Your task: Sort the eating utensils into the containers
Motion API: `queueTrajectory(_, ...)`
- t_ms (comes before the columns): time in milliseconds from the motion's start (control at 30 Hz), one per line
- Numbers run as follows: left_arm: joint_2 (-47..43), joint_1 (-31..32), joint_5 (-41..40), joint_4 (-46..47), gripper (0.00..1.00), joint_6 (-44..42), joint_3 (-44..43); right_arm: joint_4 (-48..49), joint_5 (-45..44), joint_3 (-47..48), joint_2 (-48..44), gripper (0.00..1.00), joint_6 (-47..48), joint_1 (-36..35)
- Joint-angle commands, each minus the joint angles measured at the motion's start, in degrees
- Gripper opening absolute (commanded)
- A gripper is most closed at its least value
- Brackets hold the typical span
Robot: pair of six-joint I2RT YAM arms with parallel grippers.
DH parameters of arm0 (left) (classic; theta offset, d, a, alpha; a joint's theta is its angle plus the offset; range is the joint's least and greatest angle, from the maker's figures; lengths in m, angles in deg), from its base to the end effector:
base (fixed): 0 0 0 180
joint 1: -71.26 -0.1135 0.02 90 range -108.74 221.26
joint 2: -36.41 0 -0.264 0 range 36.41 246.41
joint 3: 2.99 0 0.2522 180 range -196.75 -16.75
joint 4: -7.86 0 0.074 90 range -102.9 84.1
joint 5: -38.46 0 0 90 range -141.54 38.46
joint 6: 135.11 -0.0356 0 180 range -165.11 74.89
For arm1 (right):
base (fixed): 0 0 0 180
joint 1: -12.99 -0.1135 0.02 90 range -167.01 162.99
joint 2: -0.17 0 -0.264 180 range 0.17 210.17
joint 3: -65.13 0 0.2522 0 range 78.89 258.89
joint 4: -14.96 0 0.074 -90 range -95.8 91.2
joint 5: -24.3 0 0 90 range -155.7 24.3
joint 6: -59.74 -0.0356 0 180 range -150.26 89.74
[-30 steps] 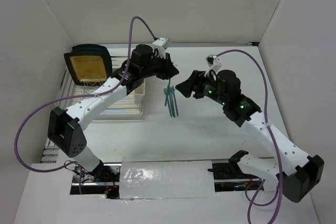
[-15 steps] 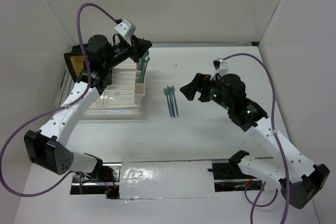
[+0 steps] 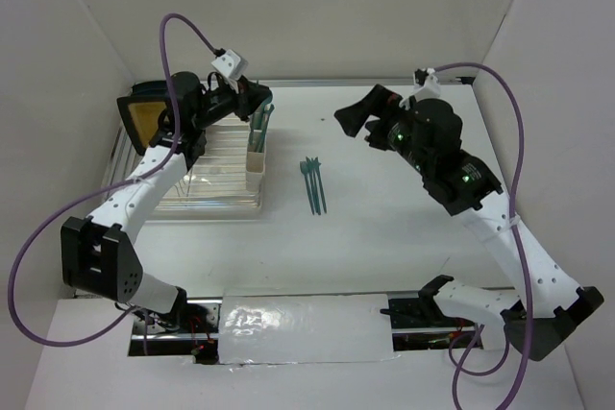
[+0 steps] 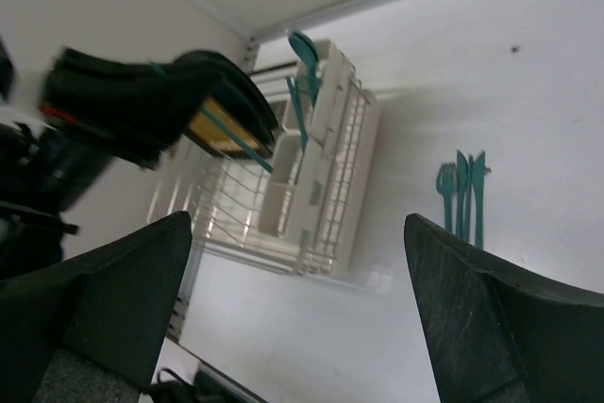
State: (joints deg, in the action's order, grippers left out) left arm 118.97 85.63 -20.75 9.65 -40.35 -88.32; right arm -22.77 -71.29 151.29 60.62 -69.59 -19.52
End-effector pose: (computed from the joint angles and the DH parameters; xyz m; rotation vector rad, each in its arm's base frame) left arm 0.3267 -0.1025 0.3958 0.5618 1.4330 -0.6659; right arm 0.1908 0.1175 0.4298 0.1833 1.8447 0.8064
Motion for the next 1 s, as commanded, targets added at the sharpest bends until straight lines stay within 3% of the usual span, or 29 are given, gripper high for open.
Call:
queueTrajectory(0, 2.1, -0.9, 1.9, 8.3, 0.00, 0.3, -0.6, -5.6, -4.2, 6.3, 3.0, 1.00, -2.8, -0.5)
queueTrajectory(333, 7.5, -1.3, 3.9, 9.9, 0.00, 0.2, -1.2, -4.9, -8.7, 7.6, 3.9, 1.00, -2.2, -0.5)
queueTrajectory(500, 8.2, -1.3, 6.7, 8.9, 0.09, -1.5, -0.2, -4.9, -8.0, 8.7, 4.5, 1.00, -1.4, -0.5)
queueTrajectory(533, 8.2, -1.4, 6.7, 8.7, 0.12, -1.5, -0.2, -5.5, -8.0, 8.7, 4.5, 1.00, -1.5, -0.5)
queueTrajectory(600, 8.1, -1.4, 5.2, 8.9, 0.33, -1.8, 0.6, -4.2, -8.6, 6.9, 3.5, 1.00, -2.1, -0.5)
queueTrajectory(633, 7.2, -1.3, 3.9, 9.8, 0.49, -1.8, 1.9, -3.3, -8.7, 6.2, 3.3, 1.00, -2.6, -0.5)
queueTrajectory(667, 6.5, -1.3, 3.5, 10.6, 0.49, -1.8, 2.4, -3.3, -8.7, 5.6, 3.0, 1.00, -2.7, -0.5)
queueTrajectory(700, 6.0, -1.3, 2.9, 11.4, 0.60, -1.8, 3.1, -3.3, -8.0, 5.6, 3.3, 1.00, -2.7, -0.6)
queueTrajectory(833, 2.5, -1.3, 1.4, 13.1, 0.70, -1.3, 4.8, -4.4, -8.0, 6.3, 4.0, 1.00, -2.3, -0.5)
queueTrajectory(967, 0.5, -1.3, -0.5, 7.5, 0.77, 0.3, 3.2, -3.5, -6.9, 4.9, 3.5, 1.00, -2.4, -0.6)
